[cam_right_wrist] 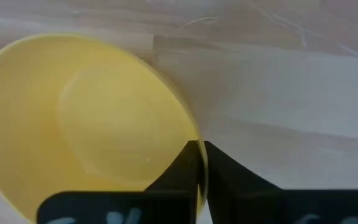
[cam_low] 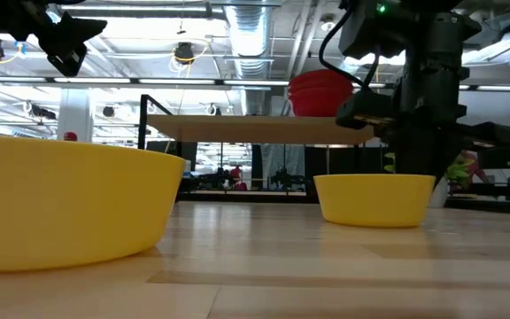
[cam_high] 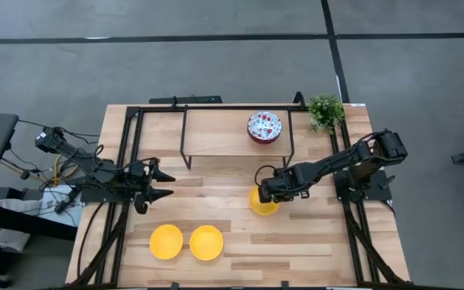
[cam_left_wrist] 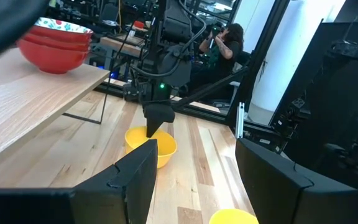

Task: Pick & Place Mini bowls
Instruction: Put the top yellow bowl on the shelf

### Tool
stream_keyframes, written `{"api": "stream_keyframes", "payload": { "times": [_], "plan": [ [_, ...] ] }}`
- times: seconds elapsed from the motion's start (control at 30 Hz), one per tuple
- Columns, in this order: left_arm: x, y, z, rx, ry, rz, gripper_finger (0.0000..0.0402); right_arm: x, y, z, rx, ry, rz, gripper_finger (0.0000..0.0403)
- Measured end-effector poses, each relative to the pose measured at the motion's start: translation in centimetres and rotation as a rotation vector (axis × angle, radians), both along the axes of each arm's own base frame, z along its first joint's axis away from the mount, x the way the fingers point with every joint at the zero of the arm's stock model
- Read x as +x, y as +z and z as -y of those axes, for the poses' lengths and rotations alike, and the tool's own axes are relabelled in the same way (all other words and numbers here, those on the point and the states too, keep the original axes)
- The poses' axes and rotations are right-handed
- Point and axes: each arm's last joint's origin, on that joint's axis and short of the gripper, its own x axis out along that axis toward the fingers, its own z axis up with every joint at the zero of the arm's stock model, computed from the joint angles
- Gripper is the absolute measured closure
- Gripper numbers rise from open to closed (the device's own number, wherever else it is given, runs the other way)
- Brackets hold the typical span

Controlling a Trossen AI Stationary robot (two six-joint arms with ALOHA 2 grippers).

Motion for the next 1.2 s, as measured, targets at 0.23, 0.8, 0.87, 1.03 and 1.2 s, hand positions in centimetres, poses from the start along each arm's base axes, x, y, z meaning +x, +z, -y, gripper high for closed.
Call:
{"api": "stream_keyframes", "payload": {
  "times": [0.23,0.8,0.87,1.03,1.2],
  "plan": [
    [0.0,0.0,0.0,0.000,0.000,0.000,0.0185,1.0,1.3,-0.5,0.053,0.105,0.048,0.0401],
    [0.0,0.3,0.0,-0.048,-0.001,0.028,0.0185,5.5,11.6,-0.9,-0.177,0.422,0.332,0.0402],
    [0.0,0.6,0.0,-0.061,0.000,0.048,0.0185,5.8,12.8,-0.8,-0.209,0.437,0.368,0.0402],
    [0.0,0.9,0.0,-0.080,-0.001,0.084,0.0185,6.4,15.0,-0.4,-0.265,0.475,0.437,0.0403],
    [-0.1,1.2,0.0,-0.092,-0.001,0.103,0.0185,6.7,16.2,-0.4,-0.281,0.500,0.477,0.0403]
  ]
}}
